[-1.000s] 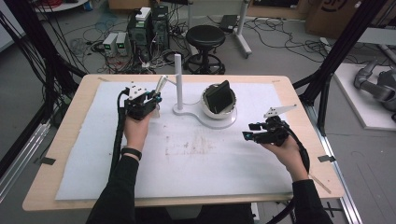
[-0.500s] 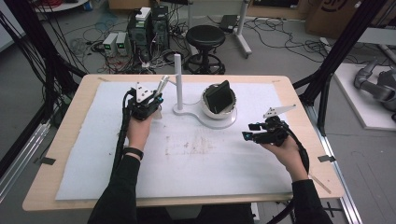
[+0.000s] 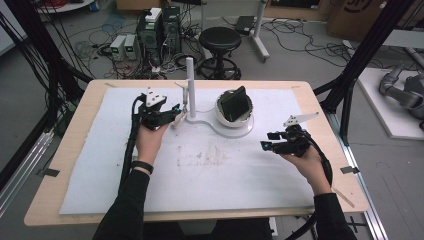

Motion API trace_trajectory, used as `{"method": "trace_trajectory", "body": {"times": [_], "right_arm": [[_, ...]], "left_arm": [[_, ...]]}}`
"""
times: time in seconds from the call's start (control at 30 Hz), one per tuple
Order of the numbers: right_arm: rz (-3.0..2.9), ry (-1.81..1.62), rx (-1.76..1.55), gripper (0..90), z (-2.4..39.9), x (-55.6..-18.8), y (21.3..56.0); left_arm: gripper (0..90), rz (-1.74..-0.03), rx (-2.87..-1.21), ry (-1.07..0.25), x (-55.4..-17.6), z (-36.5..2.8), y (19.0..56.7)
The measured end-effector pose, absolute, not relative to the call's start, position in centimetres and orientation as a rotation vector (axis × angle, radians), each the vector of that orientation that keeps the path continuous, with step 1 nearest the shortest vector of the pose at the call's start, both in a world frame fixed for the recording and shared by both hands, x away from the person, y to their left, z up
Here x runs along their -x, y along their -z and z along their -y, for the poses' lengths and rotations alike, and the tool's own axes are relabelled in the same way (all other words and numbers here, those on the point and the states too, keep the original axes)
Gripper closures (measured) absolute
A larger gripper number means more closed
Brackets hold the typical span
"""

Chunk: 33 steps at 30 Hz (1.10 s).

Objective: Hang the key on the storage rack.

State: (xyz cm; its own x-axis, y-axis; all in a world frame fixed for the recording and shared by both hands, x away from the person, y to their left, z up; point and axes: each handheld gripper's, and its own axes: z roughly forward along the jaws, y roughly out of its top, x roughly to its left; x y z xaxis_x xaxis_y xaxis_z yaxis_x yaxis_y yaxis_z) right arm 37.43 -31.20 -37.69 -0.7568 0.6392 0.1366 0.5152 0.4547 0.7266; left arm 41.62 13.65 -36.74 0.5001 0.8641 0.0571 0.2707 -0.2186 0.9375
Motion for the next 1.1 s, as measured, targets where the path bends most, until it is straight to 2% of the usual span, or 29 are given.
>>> {"method": "trace_trajectory", "body": {"times": [0.2,0.5,0.63,1.1], "right_arm": [[-2.540,-1.192,-1.017,45.3,31.4,-37.4,37.6],[-2.521,-1.217,-1.045,36.4,31.6,-37.5,37.3],[-2.521,-1.211,-1.052,33.1,31.6,-37.4,37.0],[-2.523,-1.172,-1.049,28.1,31.2,-37.5,36.6]], "left_arm": [[36.8,-0.909,-1.671,-0.577,-38.8,-16.1,35.7],[28.1,-0.856,-1.781,-0.349,-35.9,-17.5,35.3],[28.0,-0.814,-1.780,-0.253,-35.1,-17.9,34.9],[27.9,-0.739,-1.803,-0.243,-34.0,-19.6,34.3]]}}
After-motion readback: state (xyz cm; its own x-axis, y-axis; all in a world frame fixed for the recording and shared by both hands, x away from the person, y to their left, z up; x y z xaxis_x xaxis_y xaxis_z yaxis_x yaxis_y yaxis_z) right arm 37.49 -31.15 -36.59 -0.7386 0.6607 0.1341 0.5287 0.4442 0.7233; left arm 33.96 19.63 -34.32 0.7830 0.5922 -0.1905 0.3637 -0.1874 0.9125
